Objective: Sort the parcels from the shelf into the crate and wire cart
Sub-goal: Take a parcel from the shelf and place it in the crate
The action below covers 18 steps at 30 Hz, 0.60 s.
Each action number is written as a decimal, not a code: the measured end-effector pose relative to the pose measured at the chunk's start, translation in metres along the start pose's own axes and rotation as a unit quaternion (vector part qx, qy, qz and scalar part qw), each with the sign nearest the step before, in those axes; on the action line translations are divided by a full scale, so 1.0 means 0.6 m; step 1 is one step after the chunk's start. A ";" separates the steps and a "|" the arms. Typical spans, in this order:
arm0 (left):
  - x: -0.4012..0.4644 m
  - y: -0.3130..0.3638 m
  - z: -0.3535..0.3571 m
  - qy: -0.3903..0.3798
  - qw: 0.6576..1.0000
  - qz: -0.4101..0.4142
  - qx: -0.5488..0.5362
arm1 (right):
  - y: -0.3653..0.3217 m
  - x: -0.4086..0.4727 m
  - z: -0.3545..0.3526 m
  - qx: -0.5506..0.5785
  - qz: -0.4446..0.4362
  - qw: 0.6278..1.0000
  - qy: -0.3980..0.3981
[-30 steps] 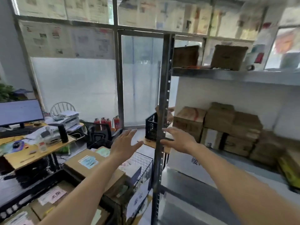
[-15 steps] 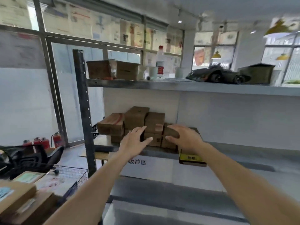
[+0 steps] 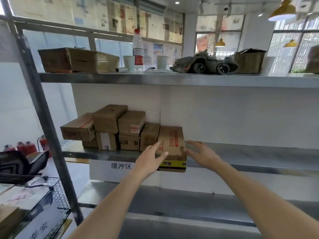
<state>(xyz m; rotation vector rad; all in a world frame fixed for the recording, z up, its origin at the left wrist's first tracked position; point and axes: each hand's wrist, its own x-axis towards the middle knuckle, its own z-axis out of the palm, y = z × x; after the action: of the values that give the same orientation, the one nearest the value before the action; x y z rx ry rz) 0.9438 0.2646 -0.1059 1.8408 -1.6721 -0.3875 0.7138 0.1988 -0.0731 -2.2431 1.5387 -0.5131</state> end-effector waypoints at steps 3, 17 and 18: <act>0.030 -0.002 0.016 -0.005 1.000 -0.015 -0.021 | 0.003 0.029 0.016 0.036 0.010 0.999 -0.007; 0.131 -0.021 0.042 -0.041 0.985 -0.065 -0.155 | 0.015 0.129 0.070 0.233 0.041 0.969 -0.074; 0.131 -0.022 0.044 -0.039 0.983 -0.071 -0.165 | 0.014 0.129 0.072 0.251 0.044 0.964 -0.072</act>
<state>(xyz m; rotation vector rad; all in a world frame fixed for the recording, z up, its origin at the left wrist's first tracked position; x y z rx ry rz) 0.9509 0.1819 -0.1198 1.7169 -1.4284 -0.7584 0.7542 0.1273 -0.1077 -1.7747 1.2563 -0.6174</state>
